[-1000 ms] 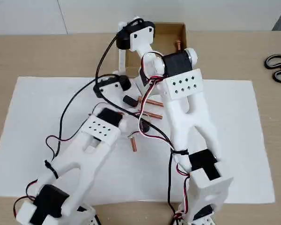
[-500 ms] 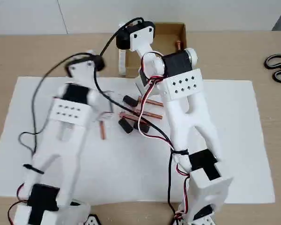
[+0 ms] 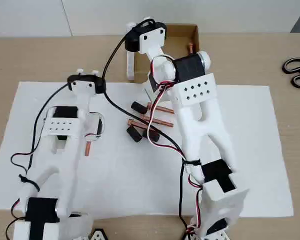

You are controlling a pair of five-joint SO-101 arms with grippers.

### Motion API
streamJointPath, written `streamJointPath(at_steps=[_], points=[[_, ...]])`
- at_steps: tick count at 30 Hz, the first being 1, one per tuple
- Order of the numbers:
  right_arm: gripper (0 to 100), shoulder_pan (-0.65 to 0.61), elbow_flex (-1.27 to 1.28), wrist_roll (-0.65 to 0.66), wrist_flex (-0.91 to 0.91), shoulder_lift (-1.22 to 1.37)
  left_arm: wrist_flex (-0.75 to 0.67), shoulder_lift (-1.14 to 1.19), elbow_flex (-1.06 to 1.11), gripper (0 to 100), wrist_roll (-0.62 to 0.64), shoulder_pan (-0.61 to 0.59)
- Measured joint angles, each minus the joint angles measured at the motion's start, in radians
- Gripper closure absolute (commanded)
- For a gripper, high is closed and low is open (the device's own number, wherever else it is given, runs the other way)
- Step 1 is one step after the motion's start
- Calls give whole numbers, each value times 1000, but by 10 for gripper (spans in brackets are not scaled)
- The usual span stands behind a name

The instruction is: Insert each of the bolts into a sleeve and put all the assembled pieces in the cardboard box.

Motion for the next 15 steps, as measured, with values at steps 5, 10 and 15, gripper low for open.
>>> streamJointPath(at_steps=[5, 10, 15], points=[[995, 0, 0, 0, 0, 0, -11, -2, 0, 890, -2, 37], [995, 0, 0, 0, 0, 0, -38, -2, 14, 889, -2, 41], [995, 0, 0, 0, 0, 0, -63, -2, 46, 889, -25, 41]])
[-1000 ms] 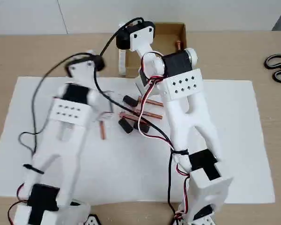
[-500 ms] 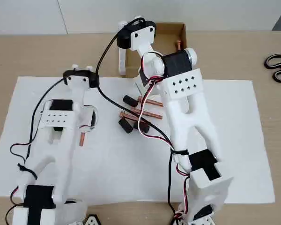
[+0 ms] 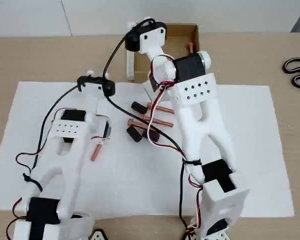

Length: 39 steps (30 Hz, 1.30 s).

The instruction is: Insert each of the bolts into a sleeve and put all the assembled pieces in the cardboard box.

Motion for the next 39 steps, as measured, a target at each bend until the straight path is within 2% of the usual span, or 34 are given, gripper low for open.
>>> streamJointPath(at_steps=[11, 20, 34, 39], points=[[995, -40, 0, 0, 0, 0, -12, 0, 15, 888, -38, 0], [995, -41, 0, 0, 0, 0, -38, 3, 32, 888, -41, 54], [995, -40, 0, 0, 0, 0, -61, 135, 9, 893, -43, 54], [995, -40, 0, 0, 0, 0, -61, 144, 3, 932, -43, 57]])
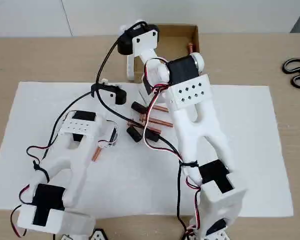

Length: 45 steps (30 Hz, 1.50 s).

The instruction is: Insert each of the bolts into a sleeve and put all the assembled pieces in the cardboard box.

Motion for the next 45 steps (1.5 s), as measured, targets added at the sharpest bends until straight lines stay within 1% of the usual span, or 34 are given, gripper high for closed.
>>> streamJointPath(at_steps=[6, 11, 18, 27, 31, 35, 41, 43, 45], points=[[995, 0, 0, 0, 0, 0, 0, 0, -5, 952, 0, 5], [995, 0, 0, 0, 0, 0, 0, 0, -5, 994, 2, 5], [995, 0, 0, 0, 0, 0, 12, 3, -25, 995, 3, 8], [991, 6, 0, 0, 0, -34, 219, 3, -255, 995, 5, 0], [991, 52, 0, 0, -2, -147, 322, 3, -379, 995, 5, 0], [991, 106, 0, 0, -6, -272, 457, 3, -535, 995, 5, 0], [995, 137, 5, 0, -6, -428, 672, 3, -835, 995, 3, 0], [995, 135, 32, 0, -6, -473, 697, 3, -913, 995, 3, 0], [995, 141, 68, 0, -6, -519, 704, 0, -947, 995, 3, 0]])
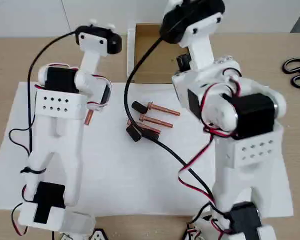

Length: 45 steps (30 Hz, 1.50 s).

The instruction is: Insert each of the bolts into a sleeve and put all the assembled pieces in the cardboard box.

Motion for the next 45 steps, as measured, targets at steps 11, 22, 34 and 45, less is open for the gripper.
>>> streamJointPath(at_steps=[11, 22, 34, 45], points=[[995, 117, 292, 0, 0, -339, 3, -315, -5, 995, -3, 0], [994, 120, 732, -9, -87, -637, 2, -420, -5, 995, 138, 0], [994, 121, 1433, -229, -726, -1083, -57, -420, -5, 995, 368, 0], [994, 120, 1896, -229, -1151, -1346, -153, -422, 80, 995, 420, 0]])
